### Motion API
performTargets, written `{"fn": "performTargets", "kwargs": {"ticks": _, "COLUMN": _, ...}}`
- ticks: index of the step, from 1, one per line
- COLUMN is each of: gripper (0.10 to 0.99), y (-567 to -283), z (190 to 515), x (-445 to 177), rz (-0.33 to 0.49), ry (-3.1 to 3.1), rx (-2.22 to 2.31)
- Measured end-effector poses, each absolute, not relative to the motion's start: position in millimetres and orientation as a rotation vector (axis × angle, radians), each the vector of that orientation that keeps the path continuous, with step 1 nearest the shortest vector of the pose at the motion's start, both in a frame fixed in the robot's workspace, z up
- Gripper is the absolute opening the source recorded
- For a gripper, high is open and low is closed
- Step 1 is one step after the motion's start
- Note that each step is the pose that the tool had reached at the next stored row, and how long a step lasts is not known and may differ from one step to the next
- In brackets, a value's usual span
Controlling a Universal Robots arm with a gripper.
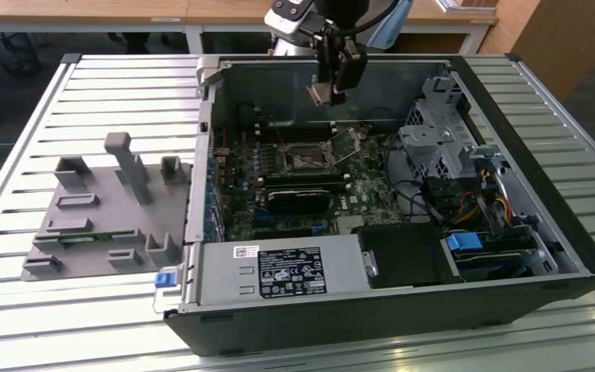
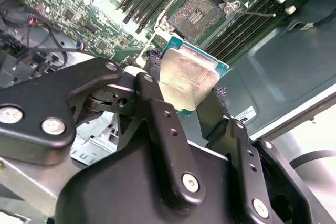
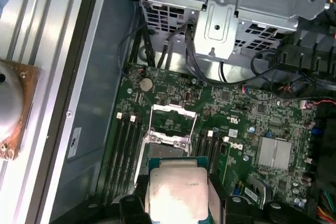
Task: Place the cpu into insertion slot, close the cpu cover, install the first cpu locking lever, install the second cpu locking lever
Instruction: 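Place the cpu into insertion slot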
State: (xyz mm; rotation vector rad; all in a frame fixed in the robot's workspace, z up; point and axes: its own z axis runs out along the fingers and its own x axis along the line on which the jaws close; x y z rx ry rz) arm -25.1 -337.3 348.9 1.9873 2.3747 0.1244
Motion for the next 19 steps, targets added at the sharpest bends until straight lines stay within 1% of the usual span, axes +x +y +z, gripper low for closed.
{"fn": "performTargets", "kwargs": {"ticks": 12, "gripper": 0.529, "y": -337.2, "z": 347.0, "x": -25.3, "rz": 0.117, "ry": 2.166, "rx": 2.202}}
{"fn": "performTargets", "kwargs": {"ticks": 19, "gripper": 0.529, "y": -336.8, "z": 345.8, "x": -37.1, "rz": 0.117, "ry": 2.155, "rx": 2.213}}
